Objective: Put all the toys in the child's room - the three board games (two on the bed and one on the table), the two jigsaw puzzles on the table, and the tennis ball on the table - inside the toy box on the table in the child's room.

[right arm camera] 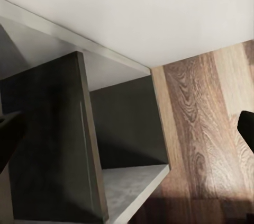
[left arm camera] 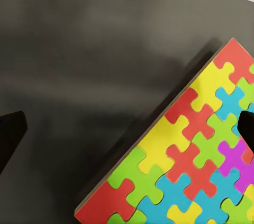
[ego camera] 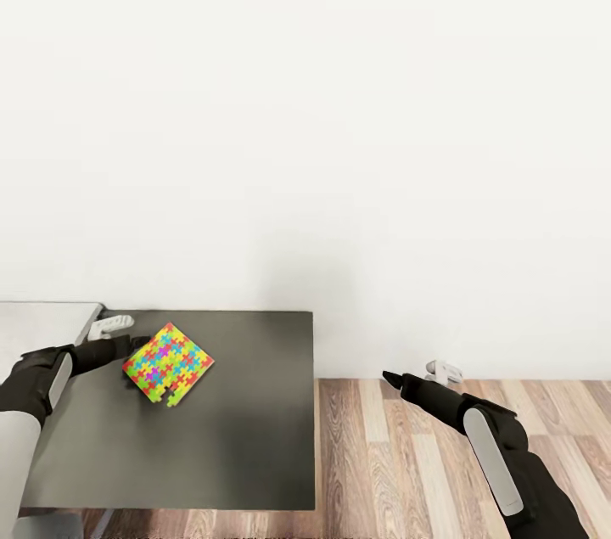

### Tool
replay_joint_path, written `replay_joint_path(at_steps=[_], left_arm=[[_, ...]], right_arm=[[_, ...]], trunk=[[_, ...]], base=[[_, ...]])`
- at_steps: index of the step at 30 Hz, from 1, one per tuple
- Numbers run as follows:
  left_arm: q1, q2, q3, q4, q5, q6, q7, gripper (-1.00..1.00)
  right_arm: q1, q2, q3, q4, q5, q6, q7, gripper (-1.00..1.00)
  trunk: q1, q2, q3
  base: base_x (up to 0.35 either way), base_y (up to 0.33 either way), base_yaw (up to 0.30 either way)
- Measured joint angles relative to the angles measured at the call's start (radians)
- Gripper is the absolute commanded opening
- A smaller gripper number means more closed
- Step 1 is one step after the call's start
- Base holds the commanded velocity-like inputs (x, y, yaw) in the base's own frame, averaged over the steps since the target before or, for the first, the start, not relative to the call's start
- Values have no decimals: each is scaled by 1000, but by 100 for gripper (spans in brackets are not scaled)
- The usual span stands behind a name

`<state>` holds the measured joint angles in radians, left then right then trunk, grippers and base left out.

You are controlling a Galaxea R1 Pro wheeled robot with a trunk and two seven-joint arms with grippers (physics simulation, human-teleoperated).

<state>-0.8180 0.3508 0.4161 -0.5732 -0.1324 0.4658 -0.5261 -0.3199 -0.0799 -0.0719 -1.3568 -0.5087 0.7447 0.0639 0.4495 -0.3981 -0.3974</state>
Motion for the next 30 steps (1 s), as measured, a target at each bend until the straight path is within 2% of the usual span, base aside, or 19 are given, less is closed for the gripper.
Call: replay_joint_path(at_steps=[24, 30], left_arm=[[0, 0, 2, 4, 0, -5, -11, 100], [-1, 0, 1, -4, 18, 2, -13, 100]], right_arm=[[0, 0, 0, 0, 0, 0, 0, 100], [0, 0, 0, 0, 0, 0, 0, 100]], trunk=[[0, 0, -39], [-1, -1, -49]], base=[[0, 0, 0], [0, 0, 0]])
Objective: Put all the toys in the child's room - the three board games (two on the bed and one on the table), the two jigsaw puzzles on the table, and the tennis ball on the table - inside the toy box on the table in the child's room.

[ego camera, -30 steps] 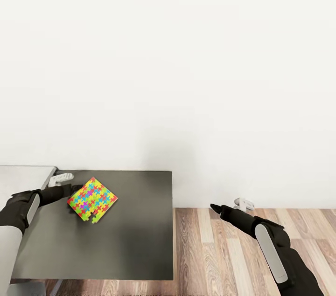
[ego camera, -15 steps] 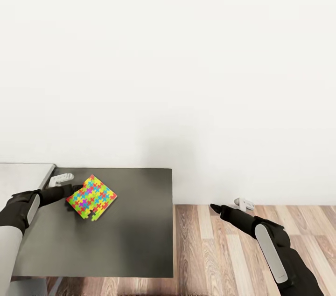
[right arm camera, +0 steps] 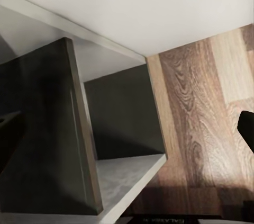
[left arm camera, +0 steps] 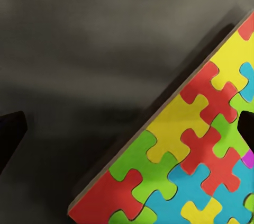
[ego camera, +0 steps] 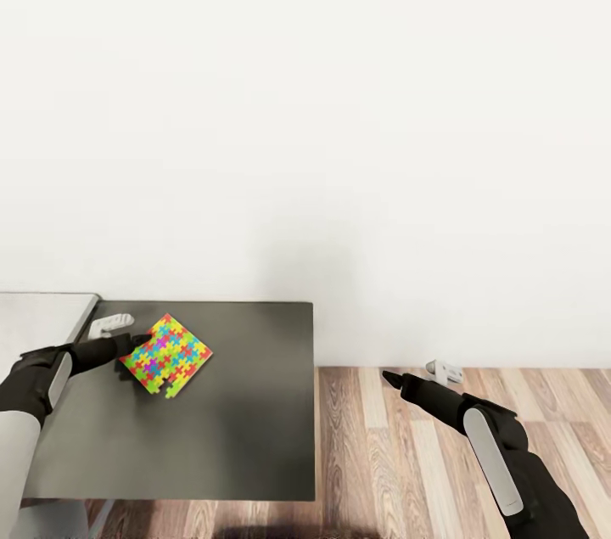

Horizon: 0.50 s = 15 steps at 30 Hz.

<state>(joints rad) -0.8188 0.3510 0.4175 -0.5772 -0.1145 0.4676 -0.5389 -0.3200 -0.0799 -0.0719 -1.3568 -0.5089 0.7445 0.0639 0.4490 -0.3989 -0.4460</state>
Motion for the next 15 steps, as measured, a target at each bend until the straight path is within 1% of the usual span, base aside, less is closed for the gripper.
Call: replay_joint_path(at_steps=[10, 15], left_arm=[[0, -1, 1, -37, -13, -5, -2, 100], [0, -1, 1, -45, -14, -5, -2, 100]], right_arm=[[0, 0, -1, -5, 1, -3, 0, 100], [1, 0, 2, -6, 2, -31, 0, 100]], trunk=[[0, 0, -16], [0, 0, -20]], base=[[0, 0, 0], [0, 0, 0]])
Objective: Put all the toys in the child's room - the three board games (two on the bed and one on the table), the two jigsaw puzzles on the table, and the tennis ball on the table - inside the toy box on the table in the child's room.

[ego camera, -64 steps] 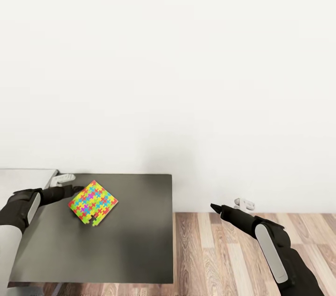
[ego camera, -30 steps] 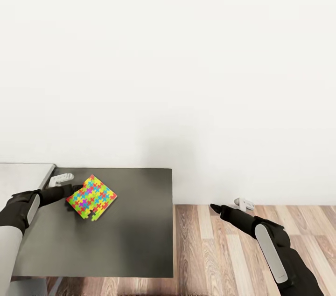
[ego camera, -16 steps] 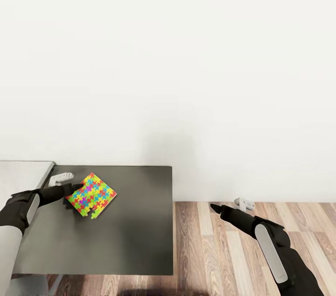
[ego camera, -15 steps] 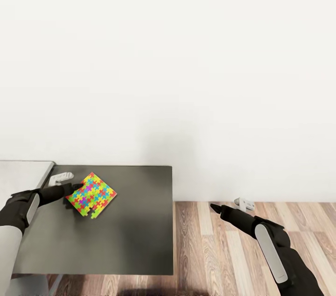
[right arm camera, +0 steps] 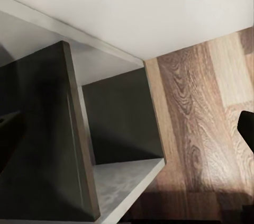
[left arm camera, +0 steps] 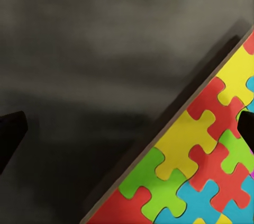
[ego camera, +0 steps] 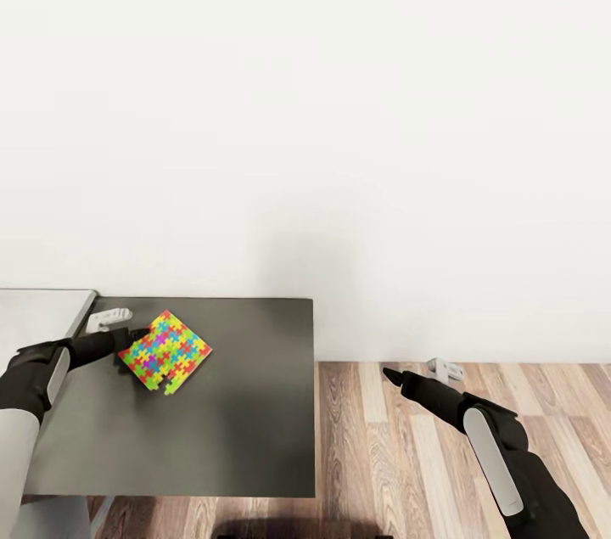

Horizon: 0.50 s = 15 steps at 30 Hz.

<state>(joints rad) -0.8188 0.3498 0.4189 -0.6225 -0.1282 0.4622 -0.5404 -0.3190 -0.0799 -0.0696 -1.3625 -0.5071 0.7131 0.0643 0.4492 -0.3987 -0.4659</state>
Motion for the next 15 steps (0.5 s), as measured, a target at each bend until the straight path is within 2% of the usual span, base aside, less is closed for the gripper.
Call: replay_joint_path(at_steps=[7, 15], left_arm=[[0, 0, 0, -2, 0, -1, 0, 100], [0, 0, 0, -1, 0, -1, -4, 100]], right_arm=[[0, 0, 1, -1, 0, -8, 0, 100], [1, 0, 1, -1, 0, -8, 0, 100]], trunk=[[0, 0, -1], [0, 0, -1]], base=[[0, -38, 0], [0, -165, 0]])
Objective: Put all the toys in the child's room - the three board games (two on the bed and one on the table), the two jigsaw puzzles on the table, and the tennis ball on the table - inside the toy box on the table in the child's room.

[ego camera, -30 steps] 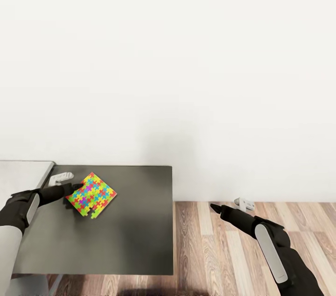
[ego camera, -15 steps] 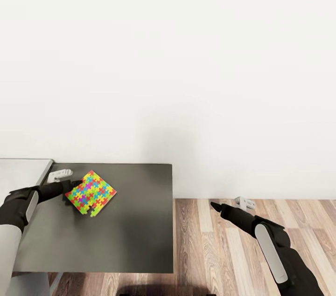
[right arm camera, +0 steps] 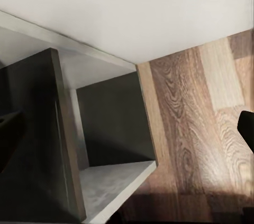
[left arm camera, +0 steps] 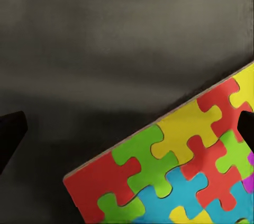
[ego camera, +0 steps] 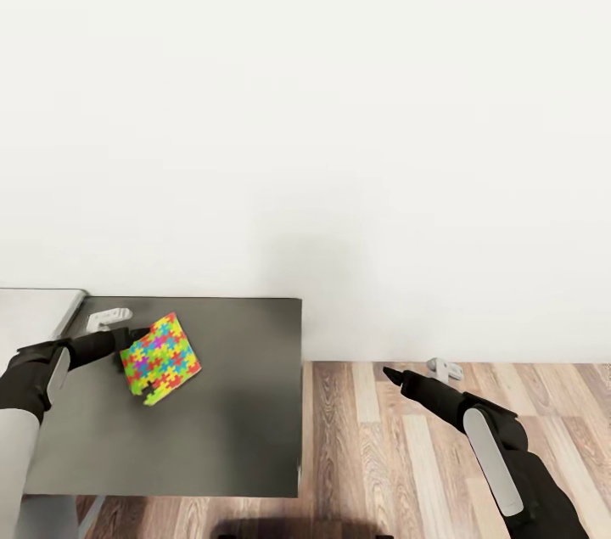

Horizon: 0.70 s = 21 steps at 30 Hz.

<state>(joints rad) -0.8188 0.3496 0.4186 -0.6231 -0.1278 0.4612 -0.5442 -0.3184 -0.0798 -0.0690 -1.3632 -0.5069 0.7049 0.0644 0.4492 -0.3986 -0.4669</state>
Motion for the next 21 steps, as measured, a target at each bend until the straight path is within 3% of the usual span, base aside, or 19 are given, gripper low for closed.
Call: replay_joint_path(at_steps=[21], left_arm=[[0, 0, 0, 9, 1, 1, -30, 100]], right_arm=[[0, 0, 0, 0, 0, 0, 0, 100]], trunk=[[0, 0, 0]], base=[[-20, -55, 0]])
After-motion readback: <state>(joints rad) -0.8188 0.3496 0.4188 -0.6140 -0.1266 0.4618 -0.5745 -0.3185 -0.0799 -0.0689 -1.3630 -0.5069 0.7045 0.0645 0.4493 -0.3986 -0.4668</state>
